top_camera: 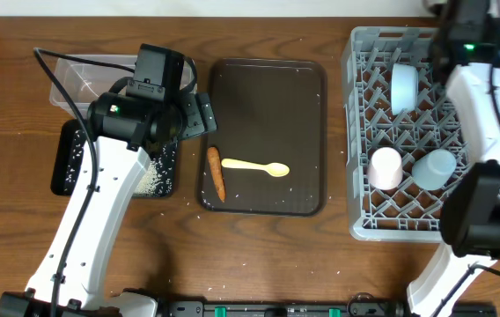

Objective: Sort waste into correct bins and load items into the dishwasher rack
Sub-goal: 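Lift the blue plate and stand it upright in the rack, then reach the right gripper to the cream spoon and grasp it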

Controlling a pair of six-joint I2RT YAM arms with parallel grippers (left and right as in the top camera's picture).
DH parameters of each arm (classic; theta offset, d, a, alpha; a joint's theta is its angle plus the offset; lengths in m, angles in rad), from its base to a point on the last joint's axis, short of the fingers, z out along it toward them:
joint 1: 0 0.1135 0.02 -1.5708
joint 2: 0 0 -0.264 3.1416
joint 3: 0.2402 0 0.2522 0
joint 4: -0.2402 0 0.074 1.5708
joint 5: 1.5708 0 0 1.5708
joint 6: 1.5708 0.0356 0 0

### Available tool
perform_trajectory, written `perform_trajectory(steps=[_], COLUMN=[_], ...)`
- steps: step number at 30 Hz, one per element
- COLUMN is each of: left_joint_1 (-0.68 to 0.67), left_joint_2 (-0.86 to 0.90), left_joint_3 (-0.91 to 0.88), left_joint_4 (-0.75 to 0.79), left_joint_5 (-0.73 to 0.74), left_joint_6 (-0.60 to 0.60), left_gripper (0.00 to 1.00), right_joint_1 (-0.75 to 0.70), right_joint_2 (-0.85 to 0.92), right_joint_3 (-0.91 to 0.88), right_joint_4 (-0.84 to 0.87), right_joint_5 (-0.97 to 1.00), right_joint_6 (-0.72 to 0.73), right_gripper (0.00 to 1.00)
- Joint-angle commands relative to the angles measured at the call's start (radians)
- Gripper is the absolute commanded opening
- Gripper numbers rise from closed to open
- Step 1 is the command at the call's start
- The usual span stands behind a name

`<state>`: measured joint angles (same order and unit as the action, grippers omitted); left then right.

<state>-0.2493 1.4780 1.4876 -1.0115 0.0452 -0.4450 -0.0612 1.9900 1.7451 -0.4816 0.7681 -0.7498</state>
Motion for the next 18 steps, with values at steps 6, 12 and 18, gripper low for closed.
perform_trajectory(steps=[6,12,18], left_joint_1=[0.004,0.004,0.004], left_joint_2=[0.005,0.005,0.005], left_joint_3=[0.008,0.008,0.008], left_joint_4=[-0.001,-0.001,-0.001], left_joint_5=[-0.012,-0.012,-0.012], left_joint_6=[0.002,0.002,0.002], left_gripper=[0.92,0.92,0.92], right_joint_1=[0.016,-0.016,-0.016], right_joint_2=[0.024,0.022,-0.050], right_joint_3=[-0.012,-0.011,-0.009], right_joint_4=[-0.108,-0.106,-0.106], right_joint_5=[-0.116,-0.122,-0.235], right_joint_6=[0.281,0.352,0.385], right_gripper=[0.27,0.31,0.57])
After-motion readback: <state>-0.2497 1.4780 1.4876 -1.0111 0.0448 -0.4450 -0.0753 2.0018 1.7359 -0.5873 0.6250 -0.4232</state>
